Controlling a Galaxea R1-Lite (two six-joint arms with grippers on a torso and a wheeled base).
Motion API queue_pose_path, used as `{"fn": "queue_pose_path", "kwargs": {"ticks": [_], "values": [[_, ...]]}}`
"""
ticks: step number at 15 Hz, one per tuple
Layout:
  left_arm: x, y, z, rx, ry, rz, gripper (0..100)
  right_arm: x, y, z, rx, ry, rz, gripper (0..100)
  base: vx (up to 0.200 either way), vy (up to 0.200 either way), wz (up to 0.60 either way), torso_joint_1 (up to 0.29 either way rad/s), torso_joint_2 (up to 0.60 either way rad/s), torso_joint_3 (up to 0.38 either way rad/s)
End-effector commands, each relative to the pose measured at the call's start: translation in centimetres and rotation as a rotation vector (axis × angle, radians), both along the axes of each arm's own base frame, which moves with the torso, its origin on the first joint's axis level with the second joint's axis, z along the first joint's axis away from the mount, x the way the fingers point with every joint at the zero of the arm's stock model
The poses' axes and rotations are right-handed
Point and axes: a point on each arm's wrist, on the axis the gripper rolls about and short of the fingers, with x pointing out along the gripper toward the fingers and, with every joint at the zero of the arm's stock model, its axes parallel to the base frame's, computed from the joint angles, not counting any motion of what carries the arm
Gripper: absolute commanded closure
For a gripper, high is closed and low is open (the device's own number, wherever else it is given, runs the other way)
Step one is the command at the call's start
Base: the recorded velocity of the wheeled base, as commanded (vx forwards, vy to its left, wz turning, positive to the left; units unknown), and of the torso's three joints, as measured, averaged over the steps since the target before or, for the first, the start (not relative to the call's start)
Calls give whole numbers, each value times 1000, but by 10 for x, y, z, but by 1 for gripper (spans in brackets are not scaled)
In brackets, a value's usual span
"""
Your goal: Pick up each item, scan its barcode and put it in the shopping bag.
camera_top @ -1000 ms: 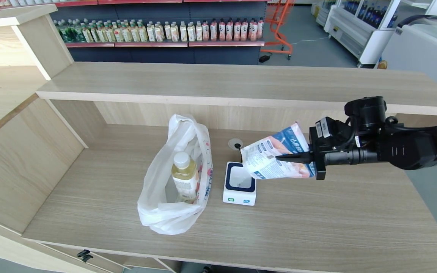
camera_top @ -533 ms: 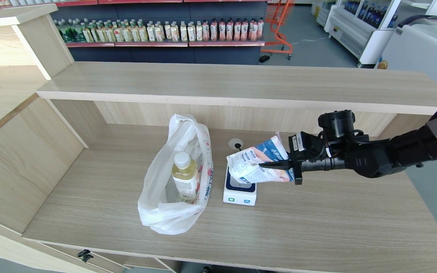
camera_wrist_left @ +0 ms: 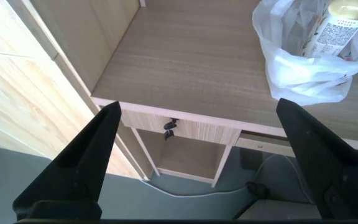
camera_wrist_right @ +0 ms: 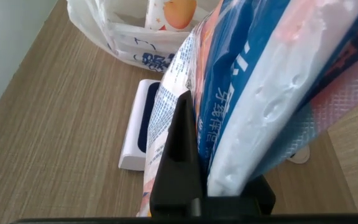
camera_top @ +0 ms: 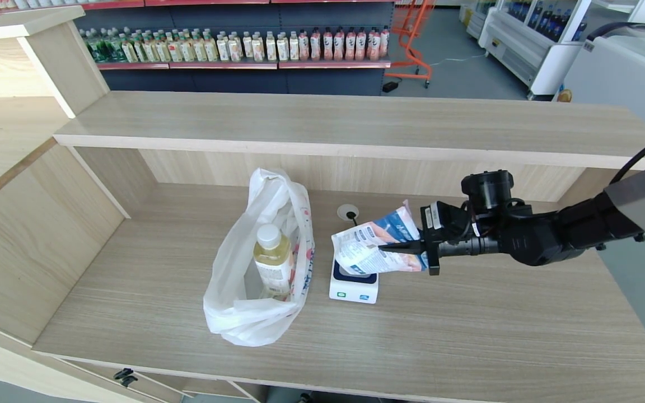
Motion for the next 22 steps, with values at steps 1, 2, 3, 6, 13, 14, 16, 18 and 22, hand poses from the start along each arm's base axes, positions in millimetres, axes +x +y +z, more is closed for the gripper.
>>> {"fn": "queue_pose_path", "kwargs": {"ticks": [1,2,3,6,13,14,16,18,22], "values": [[0,0,0,0,0,0,0,1,1,1,1,-3,2,100,0,0,0,0,0,0],[0,0,0,0,0,0,0,0,1,0,0,-1,2,100,0,0,0,0,0,0],[0,0,0,1,0,0,0,0,1,2,2,-4,1,100,0,0,0,0,0,0],[0,0,0,0,0,0,0,1,2,4,4,-12,3,100,0,0,0,0,0,0],[0,0,0,1,0,0,0,-1,1,8,7,-18,-1,100,0,0,0,0,0,0],[0,0,0,1,0,0,0,-11,-3,27,23,-14,-11,100,0,0,0,0,0,0],[0,0,0,0,0,0,0,-58,-26,71,94,125,-91,100,0,0,0,0,0,0],[0,0,0,0,0,0,0,-120,-55,114,202,285,-199,100,0,0,0,0,0,0],[0,0,0,0,0,0,0,-213,-74,157,421,628,-320,100,0,0,0,0,0,0]]}}
